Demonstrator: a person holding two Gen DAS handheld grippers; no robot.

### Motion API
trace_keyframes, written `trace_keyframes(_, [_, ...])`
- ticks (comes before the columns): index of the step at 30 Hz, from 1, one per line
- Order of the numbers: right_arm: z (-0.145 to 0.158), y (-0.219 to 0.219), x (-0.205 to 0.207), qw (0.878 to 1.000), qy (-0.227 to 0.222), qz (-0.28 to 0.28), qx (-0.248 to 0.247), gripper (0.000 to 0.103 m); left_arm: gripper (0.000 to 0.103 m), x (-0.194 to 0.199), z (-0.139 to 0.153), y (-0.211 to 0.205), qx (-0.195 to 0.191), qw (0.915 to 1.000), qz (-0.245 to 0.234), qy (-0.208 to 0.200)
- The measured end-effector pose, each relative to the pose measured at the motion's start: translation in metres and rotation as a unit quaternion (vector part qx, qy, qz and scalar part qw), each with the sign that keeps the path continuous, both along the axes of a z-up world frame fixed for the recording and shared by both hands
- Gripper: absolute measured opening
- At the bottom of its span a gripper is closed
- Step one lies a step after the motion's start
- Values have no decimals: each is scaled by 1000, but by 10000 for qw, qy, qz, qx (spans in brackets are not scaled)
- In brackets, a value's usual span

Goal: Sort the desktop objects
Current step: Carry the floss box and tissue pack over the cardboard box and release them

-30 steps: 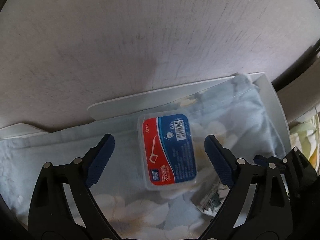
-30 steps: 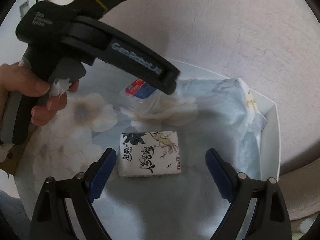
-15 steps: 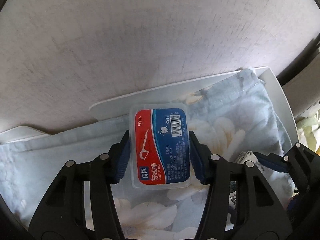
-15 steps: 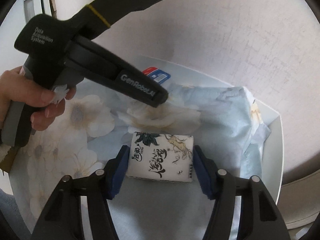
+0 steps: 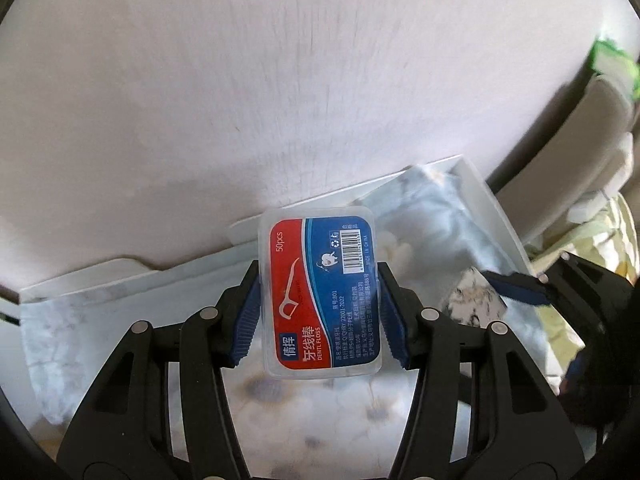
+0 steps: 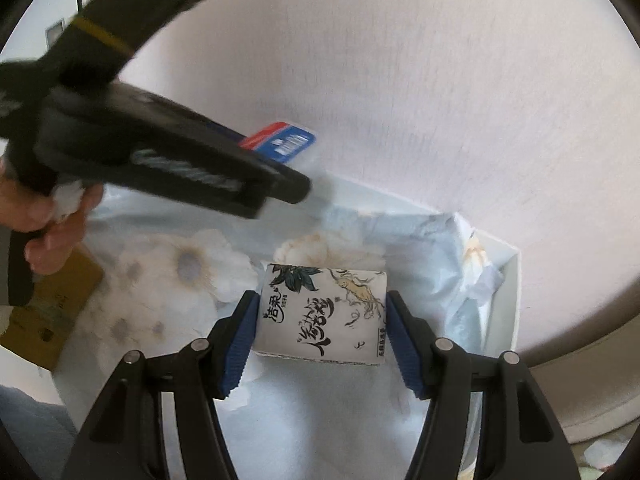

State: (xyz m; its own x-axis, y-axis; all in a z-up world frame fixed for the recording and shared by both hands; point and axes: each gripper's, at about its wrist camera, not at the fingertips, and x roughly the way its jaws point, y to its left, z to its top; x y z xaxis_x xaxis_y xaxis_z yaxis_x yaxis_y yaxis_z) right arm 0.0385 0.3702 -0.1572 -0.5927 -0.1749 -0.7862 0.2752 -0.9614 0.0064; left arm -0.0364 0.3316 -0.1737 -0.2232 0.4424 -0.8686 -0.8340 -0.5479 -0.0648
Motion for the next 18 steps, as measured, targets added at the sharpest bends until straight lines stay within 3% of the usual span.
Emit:
trace_keyframes(7, [57,-21,25,9998,203,-13,51,58,51,-14,73,-85,361,9990,-11,268])
trace_keyframes(12, [107,-61,42,9988,446,200,-13,58,51,-23,127,-144,651,9965,193,491])
trace_keyframes(18, [146,-120,24,9948,709,710,-182,58,51,-35,175,-242,878,9906,615,849])
